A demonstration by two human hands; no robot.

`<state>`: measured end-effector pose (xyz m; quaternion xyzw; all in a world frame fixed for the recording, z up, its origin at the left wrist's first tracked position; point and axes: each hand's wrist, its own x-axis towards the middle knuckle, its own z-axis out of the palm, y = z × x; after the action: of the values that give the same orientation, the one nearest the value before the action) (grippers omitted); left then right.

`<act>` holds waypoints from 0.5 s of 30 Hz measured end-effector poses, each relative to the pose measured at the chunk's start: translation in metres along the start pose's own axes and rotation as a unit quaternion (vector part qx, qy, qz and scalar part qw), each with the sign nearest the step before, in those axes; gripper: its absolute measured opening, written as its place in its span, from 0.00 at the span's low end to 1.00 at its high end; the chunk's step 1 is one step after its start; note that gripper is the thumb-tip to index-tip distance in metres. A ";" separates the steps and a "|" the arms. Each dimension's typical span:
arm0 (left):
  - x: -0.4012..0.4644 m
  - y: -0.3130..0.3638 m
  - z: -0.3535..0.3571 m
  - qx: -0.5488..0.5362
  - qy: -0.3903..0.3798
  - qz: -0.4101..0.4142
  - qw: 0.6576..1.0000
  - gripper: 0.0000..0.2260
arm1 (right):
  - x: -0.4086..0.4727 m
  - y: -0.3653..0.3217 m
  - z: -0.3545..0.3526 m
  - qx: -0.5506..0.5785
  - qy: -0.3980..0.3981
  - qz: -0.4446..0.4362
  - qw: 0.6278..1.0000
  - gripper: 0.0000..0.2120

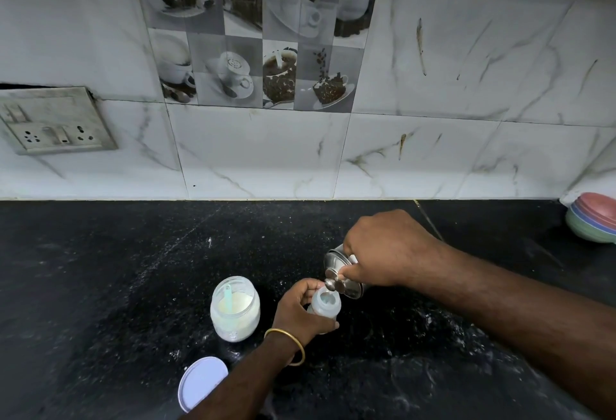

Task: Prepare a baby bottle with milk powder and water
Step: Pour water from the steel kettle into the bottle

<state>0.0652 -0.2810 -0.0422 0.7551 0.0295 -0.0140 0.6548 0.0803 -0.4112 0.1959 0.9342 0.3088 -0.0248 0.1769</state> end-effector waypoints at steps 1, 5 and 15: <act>0.000 0.000 0.000 0.000 0.001 0.000 1.000 0.26 | 0.000 0.000 0.000 0.000 0.002 0.000 1.000 0.19; 0.000 -0.001 0.000 0.003 0.005 -0.002 1.000 0.27 | -0.001 -0.001 0.000 0.001 0.005 0.000 1.000 0.19; 0.000 0.002 0.001 0.006 0.005 -0.002 1.000 0.27 | -0.003 -0.003 -0.003 -0.012 0.002 -0.004 1.000 0.17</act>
<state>0.0655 -0.2820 -0.0407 0.7588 0.0347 -0.0118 0.6502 0.0762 -0.4093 0.1984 0.9307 0.3133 -0.0199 0.1876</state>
